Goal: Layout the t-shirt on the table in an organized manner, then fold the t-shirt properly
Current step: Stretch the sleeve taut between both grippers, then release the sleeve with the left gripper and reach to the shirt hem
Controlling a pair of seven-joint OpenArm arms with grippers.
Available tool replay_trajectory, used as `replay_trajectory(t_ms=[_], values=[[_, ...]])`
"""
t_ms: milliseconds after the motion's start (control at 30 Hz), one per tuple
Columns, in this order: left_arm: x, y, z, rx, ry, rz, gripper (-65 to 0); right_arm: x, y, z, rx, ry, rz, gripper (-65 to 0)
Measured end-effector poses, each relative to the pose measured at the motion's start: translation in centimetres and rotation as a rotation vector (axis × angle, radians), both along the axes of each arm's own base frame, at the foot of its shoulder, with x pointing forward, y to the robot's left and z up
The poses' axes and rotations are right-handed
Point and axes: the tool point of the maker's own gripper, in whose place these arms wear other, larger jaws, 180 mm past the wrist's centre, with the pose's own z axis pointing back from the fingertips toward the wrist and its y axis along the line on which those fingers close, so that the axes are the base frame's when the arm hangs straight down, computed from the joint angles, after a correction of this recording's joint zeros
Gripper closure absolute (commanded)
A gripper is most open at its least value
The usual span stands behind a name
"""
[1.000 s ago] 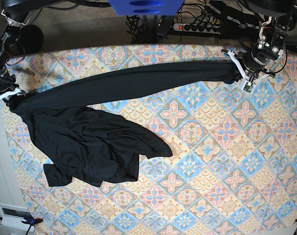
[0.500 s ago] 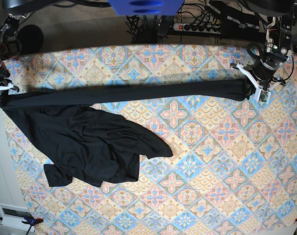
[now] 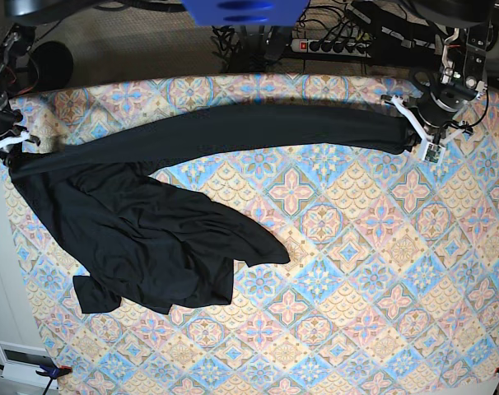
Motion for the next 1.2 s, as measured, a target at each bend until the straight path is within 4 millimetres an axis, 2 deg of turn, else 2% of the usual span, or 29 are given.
replay_trajectory(t_ms=[67,167,267,367,433,533,633,767,833,1000,1067,1133,1200], values=[[0.1,0.0,0.0,0.001,-0.003,0.001,0.0,-1.1,0.3,-1.0,0.009,0.039,-0.003,0.0],[0.0,0.4,-0.1,0.025,0.003,-0.001,0.0,-1.5,0.2,-1.1,0.003,0.050,-0.005,0.0],[-1.8,1.3,-1.9,0.124,0.127,-0.014,0.0,-1.3,0.2,-0.8,-0.003,0.039,0.003,0.0],[-3.0,0.2,-2.9,0.118,0.187,-0.048,-0.7,-1.4,0.2,-0.8,-0.004,0.043,0.003,0.0],[-3.3,-0.3,-3.3,0.117,0.201,-0.070,-3.9,-1.6,0.2,-1.0,-0.004,0.050,0.004,0.0],[-3.9,-0.8,-3.6,0.140,0.233,-0.151,-12.9,-1.7,0.2,-1.0,-0.004,0.051,0.003,0.0],[-4.0,-0.8,-3.7,0.150,0.233,-0.151,-20.0,-1.6,0.2,-1.0,-0.004,0.050,0.004,0.0],[-3.9,-0.9,-3.7,0.144,0.226,-0.151,-24.5,-2.0,0.2,-1.3,-0.003,0.063,0.002,0.0],[-3.0,-0.6,-3.0,0.119,0.181,-0.117,-24.5,-2.2,0.2,-1.4,-0.001,0.069,0.001,0.0],[0.5,2.4,0.2,0.085,-0.017,0.086,-24.5,-2.9,-1.4,-0.5,-0.009,0.032,-0.065,0.0],[2.5,2.0,1.0,0.065,-0.062,0.120,-24.5,-3.3,-1.3,-0.9,0.004,0.037,-0.087,0.0],[5.3,0.3,2.5,-0.011,-0.134,0.115,-24.5,-3.6,-0.8,-1.6,0.019,0.058,-0.078,0.0],[7.8,-0.4,4.2,-0.045,-0.190,0.159,-24.5,-3.3,-0.8,-1.3,0.017,0.044,-0.078,0.0]])
